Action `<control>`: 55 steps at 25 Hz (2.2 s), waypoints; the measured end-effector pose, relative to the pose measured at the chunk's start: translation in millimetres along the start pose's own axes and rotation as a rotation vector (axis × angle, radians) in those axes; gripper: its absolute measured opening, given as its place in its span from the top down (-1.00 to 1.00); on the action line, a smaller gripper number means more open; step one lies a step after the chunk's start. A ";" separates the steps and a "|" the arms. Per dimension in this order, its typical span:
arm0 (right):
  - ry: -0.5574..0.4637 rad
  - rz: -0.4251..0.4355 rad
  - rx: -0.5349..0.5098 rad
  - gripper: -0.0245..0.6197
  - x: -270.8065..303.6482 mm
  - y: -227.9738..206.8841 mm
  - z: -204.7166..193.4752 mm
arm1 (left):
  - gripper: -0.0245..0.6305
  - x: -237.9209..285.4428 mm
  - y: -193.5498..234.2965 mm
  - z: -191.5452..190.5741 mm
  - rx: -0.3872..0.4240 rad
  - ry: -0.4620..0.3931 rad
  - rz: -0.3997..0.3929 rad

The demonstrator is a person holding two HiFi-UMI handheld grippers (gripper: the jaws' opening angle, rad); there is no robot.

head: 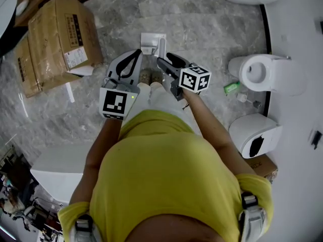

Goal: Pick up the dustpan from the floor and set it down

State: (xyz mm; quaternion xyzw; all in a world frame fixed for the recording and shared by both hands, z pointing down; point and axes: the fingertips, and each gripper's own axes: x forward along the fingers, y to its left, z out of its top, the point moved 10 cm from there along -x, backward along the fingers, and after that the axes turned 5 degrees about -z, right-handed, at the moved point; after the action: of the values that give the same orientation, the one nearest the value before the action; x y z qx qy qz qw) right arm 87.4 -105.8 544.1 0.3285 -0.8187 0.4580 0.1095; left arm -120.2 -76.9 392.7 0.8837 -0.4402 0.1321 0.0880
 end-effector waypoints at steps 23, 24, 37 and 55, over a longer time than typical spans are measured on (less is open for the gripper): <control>0.109 0.371 0.216 0.46 41.4 -28.5 2.7 | 0.92 13.7 10.1 -2.2 -0.003 0.051 -0.010; 0.107 0.364 0.215 0.47 41.1 -27.1 3.0 | 0.92 13.2 10.4 -2.0 -0.001 0.050 -0.009; 0.017 0.453 0.214 0.42 -1.3 45.2 47.6 | 0.92 10.9 11.7 0.2 -0.002 0.017 -0.024; -0.145 0.484 0.208 0.39 -79.6 117.0 84.5 | 0.92 1.8 6.2 12.4 0.009 -0.055 -0.046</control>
State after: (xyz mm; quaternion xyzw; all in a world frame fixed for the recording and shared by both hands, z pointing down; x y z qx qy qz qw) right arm 83.5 -97.7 379.5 0.1646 -0.8277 0.5277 -0.0964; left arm -122.1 -85.3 381.7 0.8974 -0.4212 0.1077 0.0750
